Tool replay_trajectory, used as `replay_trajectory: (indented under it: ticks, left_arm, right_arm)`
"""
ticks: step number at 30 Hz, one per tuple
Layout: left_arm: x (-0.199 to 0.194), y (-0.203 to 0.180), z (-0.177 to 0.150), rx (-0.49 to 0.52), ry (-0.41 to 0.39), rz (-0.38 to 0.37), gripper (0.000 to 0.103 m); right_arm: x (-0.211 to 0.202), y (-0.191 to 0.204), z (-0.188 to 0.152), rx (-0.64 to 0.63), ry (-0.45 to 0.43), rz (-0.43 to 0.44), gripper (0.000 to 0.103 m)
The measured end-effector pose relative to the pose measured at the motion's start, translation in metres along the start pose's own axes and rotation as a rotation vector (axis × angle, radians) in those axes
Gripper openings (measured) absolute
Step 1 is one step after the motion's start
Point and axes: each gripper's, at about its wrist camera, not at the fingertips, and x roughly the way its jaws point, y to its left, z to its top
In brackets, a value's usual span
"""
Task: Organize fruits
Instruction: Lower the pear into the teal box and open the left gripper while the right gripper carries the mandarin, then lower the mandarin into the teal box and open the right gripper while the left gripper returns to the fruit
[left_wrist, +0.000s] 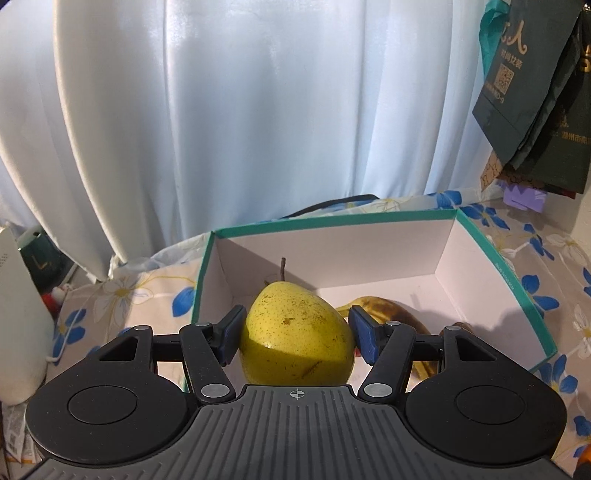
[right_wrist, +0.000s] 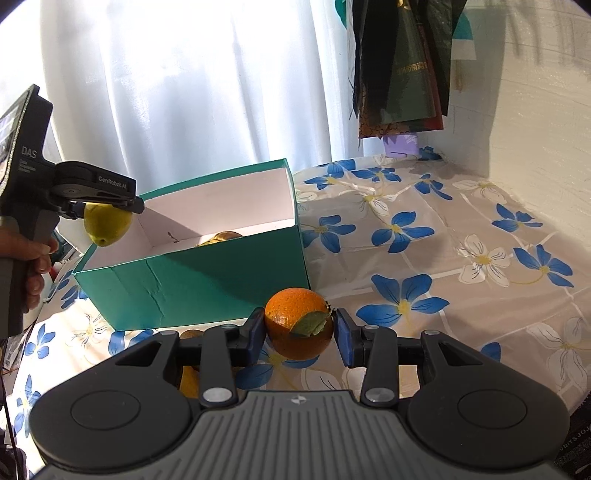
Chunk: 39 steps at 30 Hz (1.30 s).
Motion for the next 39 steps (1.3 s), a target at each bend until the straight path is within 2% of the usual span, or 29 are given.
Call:
replay_trajectory:
  ticks: [8, 19, 20, 21, 22, 24, 26, 30, 33, 35, 37, 39]
  left_arm:
    - [0.017, -0.008, -0.005, -0.006, 0.021, -0.008, 0.066]
    - [0.034, -0.014, -0.012, 0.004, 0.051, 0.025, 0.063]
    - [0.035, -0.014, -0.013, 0.003, 0.055, 0.026, 0.058]
    - [0.035, -0.014, -0.013, 0.005, 0.053, 0.026, 0.044]
    - [0.035, -0.015, -0.012, 0.019, 0.043, 0.04, 0.016]
    - [0.031, -0.016, -0.009, 0.031, 0.015, 0.057, 0.018]
    - [0.032, -0.013, -0.007, 0.006, 0.036, 0.014, 0.028]
    - [0.035, -0.011, -0.013, 0.003, 0.059, 0.026, 0.043]
    - [0.029, -0.006, -0.016, -0.033, 0.058, 0.005, 0.06]
    - [0.016, -0.002, -0.018, -0.049, 0.038, -0.005, 0.08]
    - [-0.002, 0.002, -0.02, -0.064, 0.012, -0.009, 0.094]
    - [-0.026, 0.01, -0.025, -0.105, -0.032, -0.001, 0.1]
  right_arm:
    - [-0.007, -0.001, -0.003, 0.013, -0.009, -0.047, 0.039]
    - [-0.019, -0.001, 0.003, 0.019, -0.047, -0.076, 0.039]
    - [-0.019, -0.001, 0.003, 0.019, -0.049, -0.075, 0.039]
    - [-0.019, -0.001, 0.003, 0.02, -0.049, -0.074, 0.039]
    - [-0.019, 0.0, 0.004, 0.02, -0.051, -0.073, 0.039]
    - [-0.02, 0.001, 0.005, 0.018, -0.053, -0.071, 0.039]
    - [-0.019, 0.002, 0.006, 0.016, -0.055, -0.067, 0.039]
    - [-0.02, 0.004, 0.009, 0.007, -0.062, -0.059, 0.039]
    - [-0.021, 0.006, 0.014, -0.007, -0.075, -0.053, 0.039]
    - [-0.021, 0.008, 0.018, -0.021, -0.083, -0.049, 0.039]
    - [-0.021, 0.009, 0.023, -0.033, -0.094, -0.043, 0.039]
    - [-0.022, 0.01, 0.028, -0.047, -0.107, -0.036, 0.039]
